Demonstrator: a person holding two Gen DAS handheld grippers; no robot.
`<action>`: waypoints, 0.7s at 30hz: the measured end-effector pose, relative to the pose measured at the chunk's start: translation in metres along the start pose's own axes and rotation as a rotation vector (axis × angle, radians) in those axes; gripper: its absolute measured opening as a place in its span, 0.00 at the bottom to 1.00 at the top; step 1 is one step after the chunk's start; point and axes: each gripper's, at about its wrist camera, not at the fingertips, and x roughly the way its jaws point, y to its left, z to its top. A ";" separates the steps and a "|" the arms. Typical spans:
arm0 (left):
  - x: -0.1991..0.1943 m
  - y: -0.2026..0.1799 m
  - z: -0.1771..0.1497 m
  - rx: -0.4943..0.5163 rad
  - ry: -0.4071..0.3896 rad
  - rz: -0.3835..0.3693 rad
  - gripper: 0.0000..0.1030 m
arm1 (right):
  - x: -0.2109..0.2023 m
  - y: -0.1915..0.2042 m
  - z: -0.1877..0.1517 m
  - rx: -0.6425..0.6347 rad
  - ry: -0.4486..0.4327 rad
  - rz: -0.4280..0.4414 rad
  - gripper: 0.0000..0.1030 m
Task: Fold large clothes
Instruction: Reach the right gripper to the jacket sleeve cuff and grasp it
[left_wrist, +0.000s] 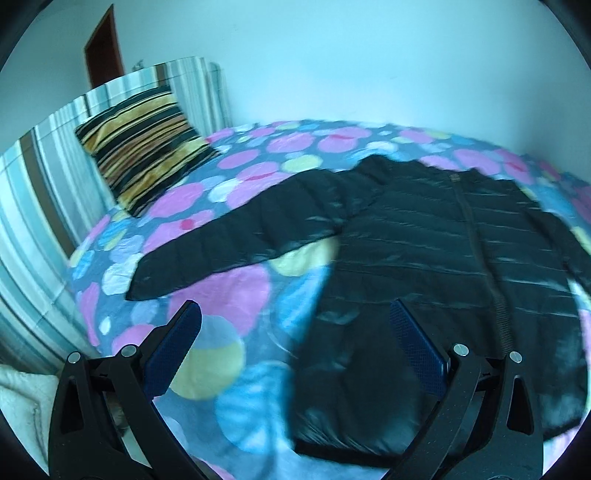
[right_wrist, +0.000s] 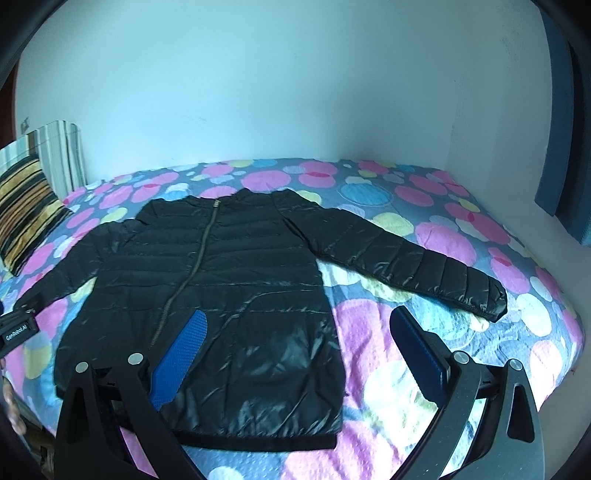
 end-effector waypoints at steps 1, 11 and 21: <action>0.012 0.004 0.002 0.001 0.012 0.036 0.98 | 0.005 -0.002 0.002 0.005 0.006 -0.007 0.96; 0.147 0.054 0.012 -0.015 0.189 0.349 0.98 | 0.082 -0.060 0.020 0.091 0.083 -0.175 0.96; 0.187 0.070 -0.005 -0.023 0.240 0.438 0.98 | 0.134 -0.180 0.028 0.263 0.150 -0.423 0.96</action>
